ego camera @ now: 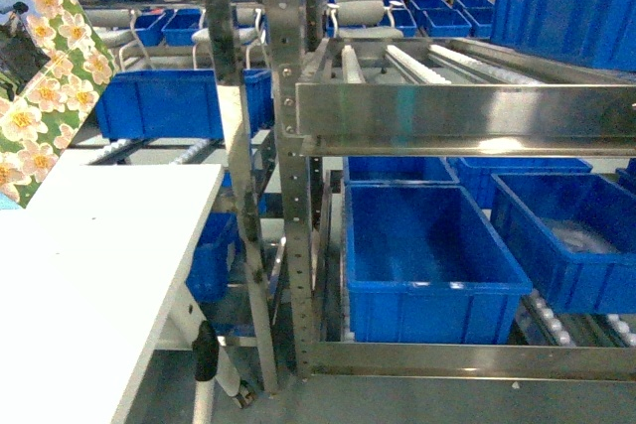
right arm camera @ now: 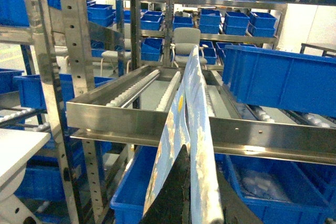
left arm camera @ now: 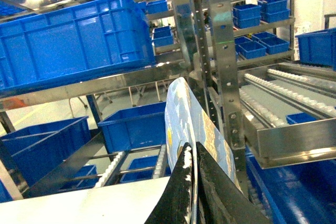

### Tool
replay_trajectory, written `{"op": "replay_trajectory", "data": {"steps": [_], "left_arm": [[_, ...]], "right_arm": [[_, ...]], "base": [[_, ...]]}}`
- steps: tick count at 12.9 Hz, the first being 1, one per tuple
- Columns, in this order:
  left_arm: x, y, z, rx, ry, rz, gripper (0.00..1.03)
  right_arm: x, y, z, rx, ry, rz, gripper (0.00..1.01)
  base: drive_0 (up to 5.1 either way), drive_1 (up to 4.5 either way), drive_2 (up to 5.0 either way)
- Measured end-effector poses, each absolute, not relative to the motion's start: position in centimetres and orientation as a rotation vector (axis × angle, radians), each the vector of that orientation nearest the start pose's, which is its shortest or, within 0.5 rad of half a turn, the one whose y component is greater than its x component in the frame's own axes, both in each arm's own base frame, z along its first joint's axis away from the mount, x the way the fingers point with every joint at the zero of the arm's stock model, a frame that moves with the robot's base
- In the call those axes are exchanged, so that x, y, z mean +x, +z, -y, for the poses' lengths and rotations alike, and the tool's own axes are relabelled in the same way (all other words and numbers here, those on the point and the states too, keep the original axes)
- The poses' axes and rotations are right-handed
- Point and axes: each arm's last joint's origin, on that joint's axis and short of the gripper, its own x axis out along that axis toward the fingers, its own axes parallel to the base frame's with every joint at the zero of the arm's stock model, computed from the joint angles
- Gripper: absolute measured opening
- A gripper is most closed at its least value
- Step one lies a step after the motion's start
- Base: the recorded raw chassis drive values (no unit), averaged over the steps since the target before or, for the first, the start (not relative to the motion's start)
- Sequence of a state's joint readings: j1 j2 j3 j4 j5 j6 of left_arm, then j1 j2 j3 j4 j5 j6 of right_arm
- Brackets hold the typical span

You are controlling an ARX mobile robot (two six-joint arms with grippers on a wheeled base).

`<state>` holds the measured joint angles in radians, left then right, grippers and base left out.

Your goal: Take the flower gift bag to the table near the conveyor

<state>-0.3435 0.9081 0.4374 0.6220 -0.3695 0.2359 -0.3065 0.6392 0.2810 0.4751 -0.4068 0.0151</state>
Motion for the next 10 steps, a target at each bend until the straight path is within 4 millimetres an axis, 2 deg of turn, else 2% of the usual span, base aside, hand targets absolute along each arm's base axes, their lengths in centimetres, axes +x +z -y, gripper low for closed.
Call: {"op": "replay_trajectory", "data": {"steps": [10], "left_arm": [[18.88, 26.83, 5.62, 0.182, 0.044, 0.138, 0.02]], "right_arm": [[14.86, 24.24, 3.50, -0.026, 0.102, 0.110, 0.02]], "base": [[-4.9, 2.50, 2.5]]}}
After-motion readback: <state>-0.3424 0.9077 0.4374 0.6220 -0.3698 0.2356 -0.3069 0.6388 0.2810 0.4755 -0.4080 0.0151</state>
